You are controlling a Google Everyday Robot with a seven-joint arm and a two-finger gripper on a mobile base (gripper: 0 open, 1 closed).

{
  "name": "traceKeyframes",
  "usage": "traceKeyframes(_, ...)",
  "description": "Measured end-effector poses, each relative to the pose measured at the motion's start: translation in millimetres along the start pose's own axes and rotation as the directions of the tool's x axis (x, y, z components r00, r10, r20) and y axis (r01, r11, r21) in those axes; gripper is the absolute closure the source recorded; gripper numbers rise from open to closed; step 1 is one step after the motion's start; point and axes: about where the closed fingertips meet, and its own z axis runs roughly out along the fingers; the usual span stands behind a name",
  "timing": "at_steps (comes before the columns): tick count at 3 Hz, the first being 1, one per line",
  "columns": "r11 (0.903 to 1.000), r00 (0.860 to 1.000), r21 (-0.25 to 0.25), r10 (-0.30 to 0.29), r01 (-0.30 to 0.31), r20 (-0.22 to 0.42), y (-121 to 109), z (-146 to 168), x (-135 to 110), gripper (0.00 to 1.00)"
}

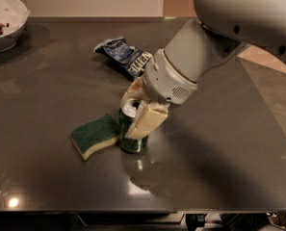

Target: Move green can near sponge

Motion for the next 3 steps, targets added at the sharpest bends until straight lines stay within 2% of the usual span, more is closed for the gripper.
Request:
traceKeyframes(1, 1.0, 1.0, -0.003, -0.008, 0.008, 0.002, 0.5, 4.4, -2.1, 0.13)
traceKeyframes(2, 0.9999, 1.0, -0.003, -0.01, 0.01, 0.001, 1.1, 4.6, -3.6, 0.0)
traceKeyframes(3, 0.9999, 1.0, -0.003, -0.011, 0.011, 0.001, 1.2, 4.6, -3.6, 0.0)
